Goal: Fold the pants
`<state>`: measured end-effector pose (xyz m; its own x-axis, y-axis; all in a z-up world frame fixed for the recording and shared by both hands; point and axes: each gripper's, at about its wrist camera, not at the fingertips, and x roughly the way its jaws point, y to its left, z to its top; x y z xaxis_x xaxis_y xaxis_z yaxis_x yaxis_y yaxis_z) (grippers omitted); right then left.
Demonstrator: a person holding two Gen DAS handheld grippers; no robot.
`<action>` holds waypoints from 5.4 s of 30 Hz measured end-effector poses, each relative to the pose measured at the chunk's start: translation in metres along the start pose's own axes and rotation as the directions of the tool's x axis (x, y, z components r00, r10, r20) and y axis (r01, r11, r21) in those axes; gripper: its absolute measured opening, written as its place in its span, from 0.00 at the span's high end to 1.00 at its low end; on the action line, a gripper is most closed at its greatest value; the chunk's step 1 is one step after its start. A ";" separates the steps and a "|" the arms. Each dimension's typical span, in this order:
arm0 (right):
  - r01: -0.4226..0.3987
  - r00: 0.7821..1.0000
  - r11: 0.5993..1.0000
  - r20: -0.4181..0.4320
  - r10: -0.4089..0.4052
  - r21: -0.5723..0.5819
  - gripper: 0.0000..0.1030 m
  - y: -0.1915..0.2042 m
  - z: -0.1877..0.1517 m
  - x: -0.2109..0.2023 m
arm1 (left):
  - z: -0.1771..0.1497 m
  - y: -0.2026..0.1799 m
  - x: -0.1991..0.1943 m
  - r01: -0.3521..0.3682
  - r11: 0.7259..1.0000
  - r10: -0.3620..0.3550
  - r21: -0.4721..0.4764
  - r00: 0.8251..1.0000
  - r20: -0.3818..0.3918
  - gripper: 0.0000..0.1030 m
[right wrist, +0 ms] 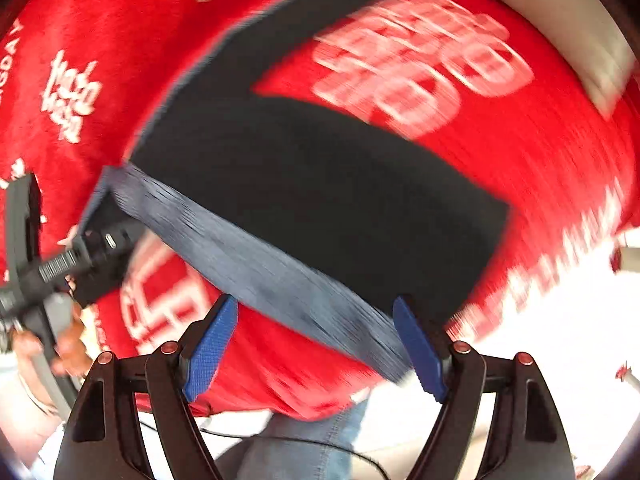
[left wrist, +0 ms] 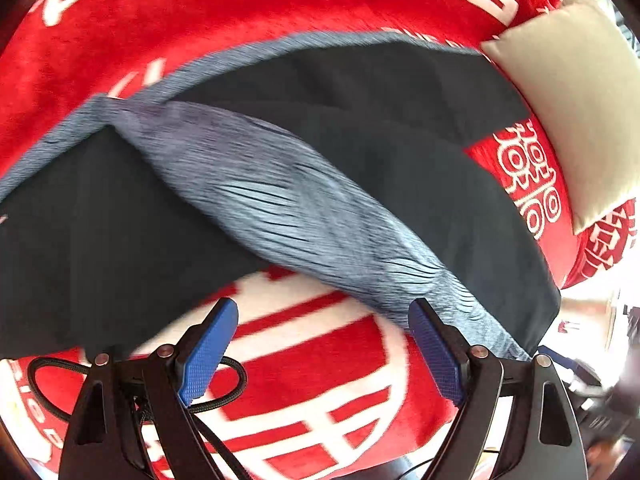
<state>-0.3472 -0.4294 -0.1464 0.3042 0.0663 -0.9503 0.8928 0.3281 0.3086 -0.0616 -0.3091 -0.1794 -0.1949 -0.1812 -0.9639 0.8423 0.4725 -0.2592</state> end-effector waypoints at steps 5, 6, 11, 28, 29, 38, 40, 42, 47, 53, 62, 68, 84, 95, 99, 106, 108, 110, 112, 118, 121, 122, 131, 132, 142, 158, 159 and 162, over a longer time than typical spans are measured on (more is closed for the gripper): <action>-0.029 0.998 0.996 0.052 0.024 0.090 0.20 -0.034 -0.033 0.006 | -0.006 -0.014 0.016 0.005 1.000 -0.005 0.018 1.000 -0.021 0.15; -0.032 0.998 0.995 0.059 0.027 0.090 0.21 -0.036 -0.034 0.007 | -0.007 -0.015 0.018 0.006 1.000 -0.005 0.018 1.000 -0.024 0.15; -0.114 0.991 0.990 0.084 0.107 0.083 0.32 -0.043 -0.032 0.015 | -0.008 -0.026 0.026 -0.023 0.999 0.024 0.033 1.000 -0.005 0.15; -0.340 0.936 0.935 0.057 0.346 -0.097 0.97 -0.016 0.106 -0.074 | 0.057 -0.085 0.000 0.057 0.995 -0.055 -0.080 0.998 0.031 0.69; -0.343 0.934 0.931 0.062 0.352 -0.125 0.97 -0.012 0.130 -0.083 | 0.066 -0.084 -0.006 0.052 0.994 -0.048 -0.093 0.998 0.042 0.69; -0.203 0.970 0.933 0.068 0.233 -0.296 0.97 0.020 0.309 -0.065 | 0.123 -0.040 -0.062 -0.132 0.969 0.171 -0.209 0.968 0.184 0.69; -0.167 0.980 0.937 0.052 0.192 -0.308 0.97 0.022 0.337 -0.046 | 0.124 -0.031 -0.055 -0.168 0.956 0.210 -0.239 0.964 0.163 0.69; -0.111 0.992 0.934 0.024 0.127 -0.339 0.97 0.031 0.365 -0.017 | 0.125 -0.025 -0.034 -0.205 0.939 0.246 -0.275 0.962 0.122 0.69; -0.016 1.000 0.911 -0.023 0.007 -0.412 0.94 0.045 0.391 0.032 | 0.128 -0.013 0.011 -0.289 0.908 0.308 -0.302 0.951 0.016 0.69; 0.014 0.997 0.935 0.072 0.012 -0.355 0.28 0.043 0.387 -0.001 | 0.132 -0.021 0.020 -0.311 0.905 0.329 -0.291 0.944 0.013 0.44; 0.089 0.994 0.911 0.090 -0.057 -0.402 0.74 0.047 0.360 0.011 | 0.154 -0.029 0.039 -0.385 0.889 0.403 -0.249 0.915 0.022 0.33; 0.133 0.991 0.890 0.049 -0.124 -0.436 0.75 0.027 0.328 0.054 | 0.133 -0.021 0.049 -0.391 0.882 0.409 -0.263 0.912 0.016 0.18; 0.062 0.998 0.830 0.030 -0.055 -0.554 0.55 0.152 0.304 0.112 | 0.135 0.063 0.040 -0.388 0.850 0.426 -0.357 0.904 0.031 0.18; 0.099 0.994 0.876 0.013 -0.105 -0.473 0.51 0.192 0.203 0.094 | 0.083 0.183 -0.015 -0.510 0.785 0.563 -0.353 0.824 0.062 0.18; 0.129 0.990 0.866 0.013 -0.140 -0.483 0.51 0.216 0.166 0.112 | 0.069 0.261 -0.013 -0.615 0.689 0.662 -0.383 0.749 -0.012 0.18; -0.031 0.999 0.695 -0.027 0.016 -0.719 0.38 0.328 0.127 0.114 | 0.032 0.326 -0.031 -0.473 0.736 0.557 -0.484 0.829 0.038 0.07; -0.086 0.996 0.602 -0.062 0.060 -0.794 0.31 0.376 0.125 0.127 | 0.026 0.327 -0.032 -0.469 0.742 0.552 -0.478 0.833 0.040 0.07; -0.115 0.993 0.501 -0.079 0.092 -0.858 0.31 0.428 0.123 0.145 | 0.017 0.322 -0.040 -0.445 0.753 0.535 -0.485 0.843 0.056 0.07; -0.125 0.991 0.402 -0.095 0.094 -0.907 0.31 0.472 0.104 0.166 | 0.003 0.322 -0.049 -0.425 0.757 0.526 -0.496 0.847 0.077 0.07; -0.122 0.992 0.154 -0.124 -0.002 -0.980 0.31 0.533 0.069 0.218 | -0.036 0.356 -0.054 -0.383 0.739 0.502 -0.555 0.862 0.073 0.07; -0.125 0.985 0.084 -0.134 -0.106 -0.989 0.48 0.541 0.051 0.256 | -0.045 0.369 -0.048 -0.344 0.745 0.479 -0.572 0.873 0.098 0.07; -0.122 0.979 0.081 -0.133 -0.154 -0.989 0.86 0.538 0.051 0.272 | -0.046 0.367 -0.048 -0.337 0.748 0.474 -0.572 0.874 0.106 0.07; -0.196 0.968 0.280 -0.231 -0.101 -0.940 0.93 0.552 0.064 0.274 | -0.062 0.386 -0.051 -0.346 0.737 0.496 -0.580 0.861 0.117 0.00; -0.194 0.965 0.310 -0.237 -0.110 -0.931 0.88 0.552 0.064 0.282 | -0.064 0.389 -0.050 -0.321 0.737 0.476 -0.594 0.871 0.120 0.00; -0.336 0.924 0.640 -0.374 0.081 -0.691 0.56 0.455 0.077 0.195 | -0.050 0.349 -0.072 -0.368 0.757 0.500 -0.540 0.859 0.115 0.00; -0.483 0.825 0.872 -0.380 0.419 -0.085 0.56 0.296 0.014 0.205 | 0.008 0.264 -0.026 -0.479 0.842 0.517 -0.247 0.848 0.120 0.00; -0.491 0.822 0.868 -0.368 0.434 -0.072 0.56 0.296 0.014 0.206 | 0.011 0.267 -0.022 -0.482 0.840 0.518 -0.249 0.849 0.103 0.00; -0.500 0.812 0.866 -0.340 0.474 0.014 0.59 0.293 0.015 0.214 | 0.010 0.265 -0.019 -0.465 0.846 0.499 -0.260 0.862 0.084 0.00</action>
<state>-0.0157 -0.3328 -0.2590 0.5571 0.5301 -0.6392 0.6258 0.2381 0.7428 0.1701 -0.1895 -0.2287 0.2946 0.0071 -0.9556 0.6729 0.7085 0.2127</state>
